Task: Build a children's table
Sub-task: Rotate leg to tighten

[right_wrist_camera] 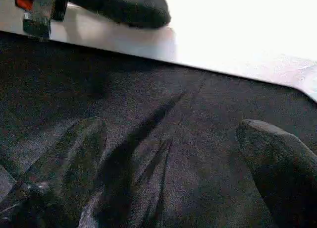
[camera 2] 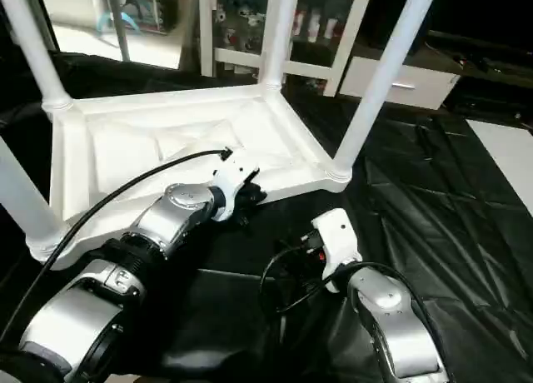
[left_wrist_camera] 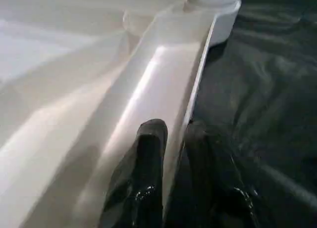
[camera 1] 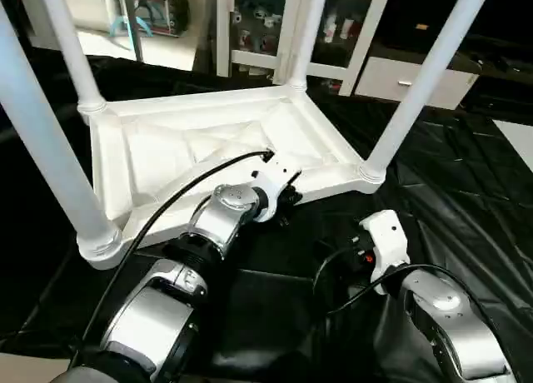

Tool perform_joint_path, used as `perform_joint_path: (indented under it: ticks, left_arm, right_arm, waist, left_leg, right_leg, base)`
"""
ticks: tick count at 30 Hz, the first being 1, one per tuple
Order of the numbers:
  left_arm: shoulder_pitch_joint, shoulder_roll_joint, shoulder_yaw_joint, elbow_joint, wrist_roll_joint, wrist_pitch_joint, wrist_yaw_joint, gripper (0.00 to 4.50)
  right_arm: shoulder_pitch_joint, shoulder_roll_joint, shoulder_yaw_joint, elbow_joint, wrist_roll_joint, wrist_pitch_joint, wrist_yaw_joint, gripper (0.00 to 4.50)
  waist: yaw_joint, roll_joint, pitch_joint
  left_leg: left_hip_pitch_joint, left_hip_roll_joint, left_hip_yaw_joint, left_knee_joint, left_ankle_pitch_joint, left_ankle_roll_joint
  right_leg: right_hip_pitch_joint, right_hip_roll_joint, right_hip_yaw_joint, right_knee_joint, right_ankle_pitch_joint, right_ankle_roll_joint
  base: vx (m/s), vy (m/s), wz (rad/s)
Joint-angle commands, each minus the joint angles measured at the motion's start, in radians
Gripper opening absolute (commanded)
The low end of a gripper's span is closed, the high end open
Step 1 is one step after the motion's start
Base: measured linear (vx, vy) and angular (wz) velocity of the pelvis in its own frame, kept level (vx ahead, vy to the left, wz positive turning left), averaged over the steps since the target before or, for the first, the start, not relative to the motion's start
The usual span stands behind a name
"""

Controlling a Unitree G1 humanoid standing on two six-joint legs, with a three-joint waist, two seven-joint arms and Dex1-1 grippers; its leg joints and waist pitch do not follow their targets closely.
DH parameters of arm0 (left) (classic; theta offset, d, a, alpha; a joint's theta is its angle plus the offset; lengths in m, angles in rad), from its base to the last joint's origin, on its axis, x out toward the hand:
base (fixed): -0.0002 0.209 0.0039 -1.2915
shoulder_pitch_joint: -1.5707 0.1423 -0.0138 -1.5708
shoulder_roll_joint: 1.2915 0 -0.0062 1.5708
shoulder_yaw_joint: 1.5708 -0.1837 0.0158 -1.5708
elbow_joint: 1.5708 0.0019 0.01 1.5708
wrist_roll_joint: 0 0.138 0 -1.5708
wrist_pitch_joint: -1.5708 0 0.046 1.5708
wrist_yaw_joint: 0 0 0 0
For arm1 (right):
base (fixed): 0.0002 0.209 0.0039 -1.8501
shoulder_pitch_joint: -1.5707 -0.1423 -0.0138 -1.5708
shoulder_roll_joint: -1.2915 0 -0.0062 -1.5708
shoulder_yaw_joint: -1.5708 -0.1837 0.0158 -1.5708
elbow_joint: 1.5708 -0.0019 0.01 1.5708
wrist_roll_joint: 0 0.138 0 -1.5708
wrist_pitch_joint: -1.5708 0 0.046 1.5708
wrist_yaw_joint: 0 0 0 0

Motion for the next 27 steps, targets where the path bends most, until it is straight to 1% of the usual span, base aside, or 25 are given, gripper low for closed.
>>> perform_joint_path:
  ticks: [1, 2, 3, 5, 7, 8, 9, 10, 11, 12, 13, 14, 15, 16, 17, 18, 19, 20, 21, 22, 23, 24, 25, 26, 27]
  left_arm:
    - [-0.013, 0.008, 0.025, -0.041, -0.027, 0.014, -0.028, 1.31]
    - [-0.006, 0.016, 0.029, -0.06, -0.032, 0.022, -0.036, 1.31]
    - [0.012, 0.03, 0.03, -0.106, -0.038, 0.03, -0.047, 1.31]
    - [0.04, 0.046, 0.033, -0.176, -0.052, 0.05, -0.066, 1.66]
    - [0.059, 0.055, 0.033, -0.226, -0.066, 0.076, -0.091, 1.74]
    - [0.087, 0.065, 0.036, -0.296, -0.08, 0.087, -0.102, 1.84]
    - [0.132, 0.079, 0.045, -0.406, -0.107, 0.106, -0.118, 1.84]
    - [0.147, 0.084, 0.044, -0.44, -0.12, 0.108, -0.134, 1.84]
    - [0.178, 0.097, 0.041, -0.507, -0.144, 0.114, -0.167, 1.84]
    - [0.214, 0.116, 0.035, -0.581, -0.164, 0.138, -0.197, 1.84]
    - [0.246, 0.137, 0.025, -0.642, -0.173, 0.15, -0.221, 1.84]
    - [0.274, 0.156, 0.017, -0.69, -0.175, 0.154, -0.233, 1.84]
    - [0.325, 0.187, 0.018, -0.781, -0.176, 0.192, -0.223, 1.84]
    - [0.327, 0.187, 0.019, -0.784, -0.177, 0.193, -0.222, 1.84]
    - [0.345, 0.195, 0.024, -0.819, -0.178, 0.212, -0.214, 1.84]
    - [0.382, 0.211, 0.036, -0.885, -0.181, 0.242, -0.202, 1.84]
    - [0.403, 0.223, 0.041, -0.927, -0.186, 0.265, -0.2, 1.84]
    - [0.426, 0.236, 0.046, -0.973, -0.192, 0.291, -0.198, 1.84]
    - [0.446, 0.247, 0.051, -1.015, -0.199, 0.318, -0.196, 1.84]
    - [0.469, 0.257, 0.056, -1.062, -0.208, 0.348, -0.192, 1.84]
    - [0.473, 0.259, 0.057, -1.072, -0.21, 0.355, -0.191, 1.84]
    - [0.51, 0.282, 0.052, -1.148, -0.233, 0.404, -0.203, 1.84]
    - [0.545, 0.308, 0.042, -1.22, -0.254, 0.444, -0.22, 1.84]
    - [0.546, 0.308, 0.042, -1.221, -0.254, 0.445, -0.22, 1.84]
    - [0.567, 0.318, 0.04, -1.265, -0.264, 0.47, -0.22, 1.84]
  right_arm:
    - [0.005, -0.009, 0.0, -0.017, -0.006, -0.003, -0.002, 4.5]
    - [0.005, -0.007, 0.002, -0.015, -0.007, -0.004, -0.002, 4.5]
    - [0.004, -0.005, 0.006, -0.013, -0.008, -0.007, -0.001, 4.5]
    - [0.002, -0.003, 0.008, -0.011, -0.007, -0.009, 0.0, 4.5]
    - [-0.001, -0.002, 0.007, -0.007, -0.007, -0.01, 0.0, 4.5]
    - [-0.013, 0.002, 0.001, 0.009, -0.009, -0.01, -0.008, 4.5]
    - [-0.04, 0.007, -0.009, 0.046, -0.019, -0.011, -0.029, 4.5]
    - [-0.052, 0.009, -0.012, 0.061, -0.027, -0.011, -0.041, 4.5]
    - [-0.079, 0.016, -0.021, 0.094, -0.041, -0.014, -0.07, 4.5]
    - [-0.113, 0.029, -0.036, 0.135, -0.048, -0.02, -0.103, 4.5]
    - [-0.144, 0.042, -0.053, 0.171, -0.047, -0.024, -0.127, 4.5]
    - [-0.173, 0.052, -0.065, 0.207, -0.048, -0.028, -0.151, 4.5]
    - [-0.236, 0.062, -0.081, 0.295, -0.049, -0.044, -0.182, 4.5]
    - [-0.238, 0.063, -0.081, 0.298, -0.049, -0.044, -0.183, 4.5]
    - [-0.263, 0.064, -0.082, 0.336, -0.047, -0.054, -0.185, 4.5]
    - [-0.324, 0.068, -0.08, 0.431, -0.049, -0.086, -0.185, 4.5]
    - [-0.358, 0.071, -0.078, 0.486, -0.051, -0.104, -0.185, 4.5]
    - [-0.396, 0.073, -0.077, 0.547, -0.053, -0.124, -0.186, 4.5]
    - [-0.437, 0.077, -0.078, 0.612, -0.054, -0.146, -0.188, 4.5]
    - [-0.475, 0.081, -0.078, 0.677, -0.058, -0.165, -0.192, 4.5]
    - [-0.483, 0.082, -0.078, 0.691, -0.059, -0.169, -0.193, 4.5]
    - [-0.534, 0.091, -0.081, 0.783, -0.069, -0.196, -0.199, 4.5]
    - [-0.577, 0.099, -0.085, 0.861, -0.08, -0.219, -0.206, 4.5]
    - [-0.578, 0.099, -0.085, 0.863, -0.08, -0.219, -0.206, 4.5]
    - [-0.606, 0.105, -0.092, 0.916, -0.085, -0.232, -0.216, 4.5]
  waist:
    - [0.002, 0.005, -0.064]
    - [-0.001, 0.005, -0.063]
    - [-0.001, 0.005, -0.064]
    - [-0.005, 0.008, -0.063]
    - [-0.005, 0.009, -0.063]
    - [-0.005, 0.01, -0.063]
    - [-0.005, 0.014, -0.063]
    - [-0.008, 0.013, -0.062]
    - [-0.007, 0.019, -0.061]
    - [-0.009, 0.017, -0.06]
    - [-0.008, 0.018, -0.062]
    - [-0.013, 0.022, -0.059]
    - [-0.017, 0.013, -0.059]
    - [-0.018, 0.018, -0.059]
    - [-0.02, 0.02, -0.058]
    - [-0.021, 0.02, -0.059]
    - [-0.023, 0.02, -0.059]
    - [-0.022, 0.011, -0.061]
    - [-0.022, 0.012, -0.061]
    - [-0.024, 0.009, -0.062]
    - [-0.024, 0.014, -0.062]
    - [-0.023, 0.005, -0.063]
    - [-0.024, 0.006, -0.063]
    - [-0.026, 0.01, -0.062]
    - [-0.025, 0.004, -0.063]
  left_leg:
    - [0.017, 0.048, -0.027, -0.075, -0.199, 0.026]
    - [0.017, 0.049, -0.027, -0.076, -0.199, 0.027]
    - [0.016, 0.049, -0.028, -0.077, -0.198, 0.024]
    - [0.016, 0.053, -0.027, -0.076, -0.19, 0.023]
    - [0.018, 0.051, -0.024, -0.076, -0.186, 0.025]
    - [0.02, 0.054, -0.024, -0.076, -0.187, 0.021]
    - [0.018, 0.057, -0.026, -0.079, -0.188, 0.014]
    - [0.016, 0.054, -0.025, -0.08, -0.188, 0.012]
    - [0.021, 0.054, -0.024, -0.079, -0.205, 0.0]
    - [0.02, 0.052, -0.022, -0.082, -0.225, -0.011]
    - [0.024, 0.056, -0.025, -0.082, -0.23, -0.024]
    - [0.021, 0.054, -0.025, -0.085, -0.251, -0.035]
    - [0.025, 0.054, -0.023, -0.083, -0.261, -0.045]
    - [0.024, 0.053, -0.023, -0.085, -0.262, -0.048]
    - [0.023, 0.049, -0.021, -0.083, -0.258, -0.051]
    - [0.025, 0.049, -0.021, -0.082, -0.249, -0.053]
    - [0.021, 0.048, -0.021, -0.083, -0.242, -0.053]
    - [0.022, 0.048, -0.019, -0.08, -0.227, -0.048]
    - [0.021, 0.047, -0.018, -0.079, -0.208, -0.045]
    - [0.02, 0.047, -0.018, -0.077, -0.2, -0.043]
    - [0.019, 0.046, -0.017, -0.076, -0.177, -0.04]
    - [0.02, 0.046, -0.015, -0.075, -0.171, -0.038]
    - [0.015, 0.043, -0.015, -0.076, -0.157, -0.033]
    - [0.016, 0.044, -0.015, -0.074, -0.152, -0.033]
    - [0.016, 0.043, -0.013, -0.073, -0.149, -0.031]
  right_leg:
    - [0.046, -0.063, 0.042, -0.064, -0.171, -0.186]
    - [0.044, -0.062, 0.042, -0.064, -0.169, -0.188]
    - [0.046, -0.063, 0.041, -0.062, -0.166, -0.191]
    - [0.046, -0.064, 0.042, -0.058, -0.141, -0.205]
    - [0.043, -0.061, 0.042, -0.058, -0.133, -0.21]
    - [0.044, -0.062, 0.043, -0.055, -0.129, -0.214]
    - [0.045, -0.064, 0.043, -0.052, -0.122, -0.224]
    - [0.044, -0.06, 0.042, -0.054, -0.126, -0.224]
    - [0.04, -0.06, 0.043, -0.055, -0.14, -0.224]
    - [0.039, -0.058, 0.043, -0.059, -0.173, -0.215]
    - [0.039, -0.063, 0.042, -0.054, -0.18, -0.215]
    - [0.037, -0.059, 0.042, -0.057, -0.211, -0.203]
    - [0.033, -0.057, 0.042, -0.056, -0.217, -0.192]
    - [0.034, -0.056, 0.043, -0.055, -0.219, -0.189]
    - [0.033, -0.054, 0.044, -0.056, -0.222, -0.178]
    - [0.031, -0.052, 0.043, -0.053, -0.209, -0.175]
    - [0.034, -0.05, 0.043, -0.053, -0.202, -0.173]
    - [0.033, -0.052, 0.043, -0.048, -0.189, -0.174]
    - [0.034, -0.05, 0.042, -0.048, -0.176, -0.178]
    - [0.034, -0.05, 0.042, -0.044, -0.164, -0.184]
    - [0.035, -0.048, 0.042, -0.04, -0.137, -0.19]
    - [0.035, -0.049, 0.041, -0.04, -0.13, -0.192]
    - [0.039, -0.048, 0.04, -0.036, -0.121, -0.2]
    - [0.036, -0.047, 0.041, -0.034, -0.113, -0.203]
    - [0.037, -0.046, 0.04, -0.034, -0.113, -0.201]
  base:
    - [0.0, 0.0, 0.0]
    - [0.0, 0.0, 0.0]
    - [0.0, 0.0, 0.0]
    - [0.0, 0.0, 0.0]
    - [0.0, 0.0, 0.0]
    - [0.0, 0.0, 0.0]
    - [0.0, 0.0, 0.0]
    - [0.0, 0.0, 0.0]
    - [0.0, 0.0, 0.0]
    - [0.0, 0.0, 0.0]
    - [0.0, 0.0, 0.0]
    - [0.0, 0.0, 0.0]
    - [0.0, 0.0, 0.0]
    - [0.0, 0.0, 0.0]
    - [0.0, 0.0, 0.0]
    - [0.0, 0.0, 0.0]
    - [0.0, 0.0, 0.0]
    - [0.0, 0.0, 0.0]
    - [0.0, 0.0, 0.0]
    - [0.0, 0.0, 0.0]
    - [0.0, 0.0, 0.0]
    - [0.0, 0.0, 0.0]
    - [0.0, 0.0, 0.0]
    - [0.0, 0.0, 0.0]
    - [0.0, 0.0, 0.0]
